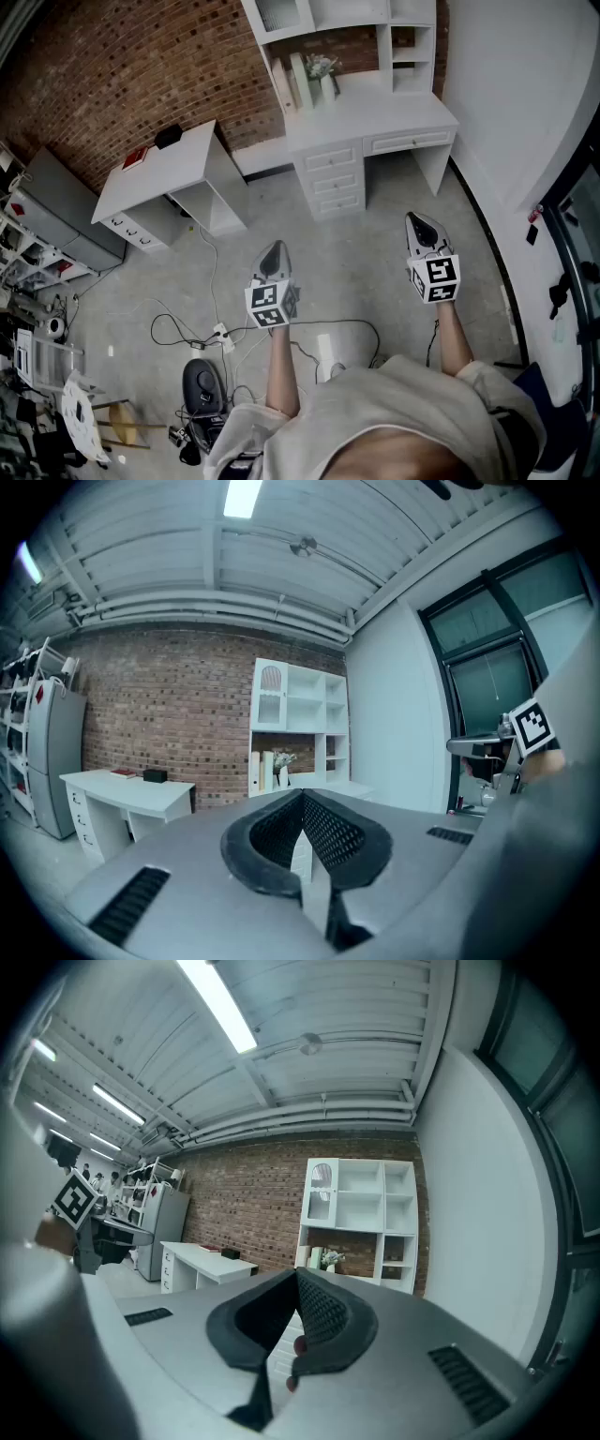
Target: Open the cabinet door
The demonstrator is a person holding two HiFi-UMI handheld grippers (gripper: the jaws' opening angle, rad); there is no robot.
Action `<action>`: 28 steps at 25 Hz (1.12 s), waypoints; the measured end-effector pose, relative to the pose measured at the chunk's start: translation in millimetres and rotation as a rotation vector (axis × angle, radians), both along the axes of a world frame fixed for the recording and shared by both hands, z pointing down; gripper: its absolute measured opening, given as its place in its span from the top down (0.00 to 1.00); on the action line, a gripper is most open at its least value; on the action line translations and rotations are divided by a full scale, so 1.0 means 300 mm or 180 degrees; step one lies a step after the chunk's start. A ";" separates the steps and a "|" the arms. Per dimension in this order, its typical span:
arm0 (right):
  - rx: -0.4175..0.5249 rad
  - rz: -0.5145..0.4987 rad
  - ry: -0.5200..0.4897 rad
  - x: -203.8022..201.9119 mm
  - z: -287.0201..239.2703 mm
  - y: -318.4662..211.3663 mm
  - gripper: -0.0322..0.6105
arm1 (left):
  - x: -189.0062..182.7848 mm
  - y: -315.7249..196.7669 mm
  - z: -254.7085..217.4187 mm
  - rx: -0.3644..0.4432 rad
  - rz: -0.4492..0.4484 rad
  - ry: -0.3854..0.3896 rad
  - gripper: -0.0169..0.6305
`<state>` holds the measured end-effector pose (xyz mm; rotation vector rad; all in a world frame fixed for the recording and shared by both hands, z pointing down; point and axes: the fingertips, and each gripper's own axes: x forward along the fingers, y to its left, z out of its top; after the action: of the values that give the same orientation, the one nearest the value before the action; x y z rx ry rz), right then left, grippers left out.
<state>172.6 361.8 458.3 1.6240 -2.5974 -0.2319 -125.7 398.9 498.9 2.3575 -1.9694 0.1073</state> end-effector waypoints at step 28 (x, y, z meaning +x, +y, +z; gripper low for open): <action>-0.0115 -0.0169 -0.0090 0.232 0.086 -0.075 0.93 | 0.278 -0.058 0.044 -0.0085 -0.0075 -0.0078 0.93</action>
<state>242.4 339.5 484.0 1.5596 -2.6518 -0.1653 -42.3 381.3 512.2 2.3270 -1.9931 0.1608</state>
